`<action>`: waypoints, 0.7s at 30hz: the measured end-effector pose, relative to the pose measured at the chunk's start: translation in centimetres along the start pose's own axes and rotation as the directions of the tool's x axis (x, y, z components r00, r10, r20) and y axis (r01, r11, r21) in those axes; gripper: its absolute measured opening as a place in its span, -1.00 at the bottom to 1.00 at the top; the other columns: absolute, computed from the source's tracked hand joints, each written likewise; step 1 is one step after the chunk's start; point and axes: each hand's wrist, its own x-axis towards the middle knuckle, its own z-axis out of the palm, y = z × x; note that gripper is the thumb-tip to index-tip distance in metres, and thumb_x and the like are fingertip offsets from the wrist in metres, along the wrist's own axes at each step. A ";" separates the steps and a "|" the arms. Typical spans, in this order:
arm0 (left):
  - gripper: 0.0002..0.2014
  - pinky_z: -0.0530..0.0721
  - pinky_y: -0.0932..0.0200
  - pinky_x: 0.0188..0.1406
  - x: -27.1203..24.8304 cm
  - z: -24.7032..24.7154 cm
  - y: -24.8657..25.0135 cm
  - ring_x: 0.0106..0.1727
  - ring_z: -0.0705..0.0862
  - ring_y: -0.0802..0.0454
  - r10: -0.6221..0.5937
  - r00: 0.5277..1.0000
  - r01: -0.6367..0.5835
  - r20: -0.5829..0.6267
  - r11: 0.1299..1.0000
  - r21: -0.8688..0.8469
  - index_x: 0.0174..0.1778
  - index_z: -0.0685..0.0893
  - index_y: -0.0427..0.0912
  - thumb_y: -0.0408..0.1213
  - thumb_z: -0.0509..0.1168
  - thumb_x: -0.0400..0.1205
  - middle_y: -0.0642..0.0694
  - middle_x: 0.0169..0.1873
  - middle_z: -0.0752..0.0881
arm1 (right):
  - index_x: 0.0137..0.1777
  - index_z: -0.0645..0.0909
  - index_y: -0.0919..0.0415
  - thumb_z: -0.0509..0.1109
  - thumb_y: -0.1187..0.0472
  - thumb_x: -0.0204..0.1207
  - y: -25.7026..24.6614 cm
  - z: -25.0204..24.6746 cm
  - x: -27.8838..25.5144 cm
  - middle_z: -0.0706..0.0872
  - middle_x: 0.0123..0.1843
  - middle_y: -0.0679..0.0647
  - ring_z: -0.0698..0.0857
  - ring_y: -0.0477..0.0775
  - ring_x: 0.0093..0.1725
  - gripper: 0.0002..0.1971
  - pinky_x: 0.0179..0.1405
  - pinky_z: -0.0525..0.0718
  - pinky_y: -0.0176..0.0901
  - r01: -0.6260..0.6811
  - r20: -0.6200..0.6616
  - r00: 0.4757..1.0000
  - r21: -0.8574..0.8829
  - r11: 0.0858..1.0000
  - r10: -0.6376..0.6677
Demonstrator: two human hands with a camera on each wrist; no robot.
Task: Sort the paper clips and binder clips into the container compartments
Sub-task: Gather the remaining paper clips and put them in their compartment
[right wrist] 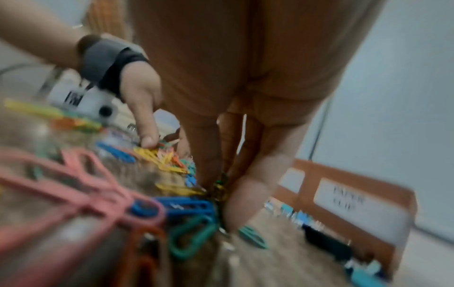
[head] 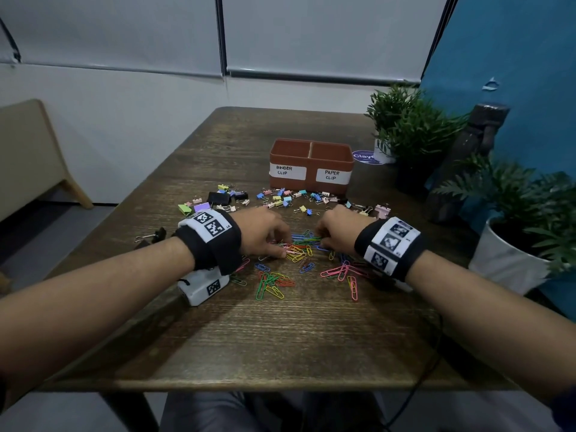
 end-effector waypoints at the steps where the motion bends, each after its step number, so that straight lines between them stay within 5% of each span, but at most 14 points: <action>1: -0.57 0.72 0.09 -0.07 0.0 0.0 0.0 -0.10 0.67 0.17 0.000 1.000 0.000 -0.011 1.000 -0.010 0.28 0.67 0.04 0.16 0.38 0.56 0.05 0.03 0.73 | 0.16 0.73 0.08 0.38 0.19 0.65 -0.2 0.2 0.1 0.67 0.10 0.12 0.71 0.17 0.04 -0.84 0.03 0.73 0.00 -0.002 -0.013 1.000 -0.019 1.000 0.001; 4: -0.51 0.65 0.21 -0.16 0.0 -0.1 0.1 -0.19 0.62 0.22 -0.004 1.000 0.004 -0.026 1.000 -0.019 0.33 0.63 0.01 0.19 0.36 0.56 0.08 -0.01 0.73 | 0.19 0.73 0.12 0.35 0.22 0.66 -0.3 0.2 0.4 0.68 0.09 0.14 0.71 0.18 0.03 -0.81 -0.02 0.72 -0.02 -0.014 -0.035 0.999 -0.032 0.999 0.013; 6: -0.51 0.63 0.21 -0.15 -0.1 -0.1 0.2 -0.19 0.59 0.22 -0.003 1.000 0.003 -0.023 1.000 -0.014 0.33 0.65 0.01 0.21 0.34 0.57 0.07 0.00 0.72 | -0.12 0.71 0.07 0.37 0.22 0.65 -0.3 -0.3 0.4 0.65 -0.03 0.10 0.68 0.14 -0.03 -0.86 -0.10 0.65 -0.09 -0.007 -0.024 1.000 -0.028 1.000 0.006; 8: -0.51 0.62 0.20 -0.13 -0.2 -0.1 0.3 -0.18 0.57 0.20 0.005 1.000 -0.005 -0.020 1.000 0.000 0.32 0.66 0.03 0.22 0.34 0.56 0.06 0.02 0.70 | -0.36 0.52 -0.03 0.37 0.23 0.66 -0.4 -0.7 0.4 0.59 -0.11 0.05 0.62 0.11 -0.08 -0.67 -0.13 0.59 -0.11 0.007 -0.014 1.000 -0.023 1.000 -0.007; 14: -0.64 0.70 0.09 -0.08 -0.5 -0.7 0.7 -0.14 0.61 0.17 -0.003 1.000 0.003 0.021 1.000 0.001 0.24 0.72 0.04 0.10 0.36 0.60 0.06 -0.03 0.70 | -0.05 0.78 0.14 0.36 0.24 0.65 0.0 -0.8 0.2 0.75 -0.05 0.06 0.72 0.09 -0.04 -0.85 0.01 0.73 -0.06 0.029 -0.058 0.998 0.035 0.999 -0.027; 21: -0.83 0.67 0.17 -0.06 -0.4 -0.8 0.7 -0.14 0.65 0.17 -0.035 0.999 0.035 -0.014 0.999 -0.028 0.09 0.76 -0.04 -0.13 0.39 0.63 0.05 -0.08 0.77 | 0.09 0.82 0.16 0.47 0.21 0.59 2.6 -4.2 1.9 0.79 -0.05 -0.08 0.74 -0.12 -0.18 -0.85 -0.10 0.71 -0.24 -0.016 -0.196 0.978 0.256 0.967 0.068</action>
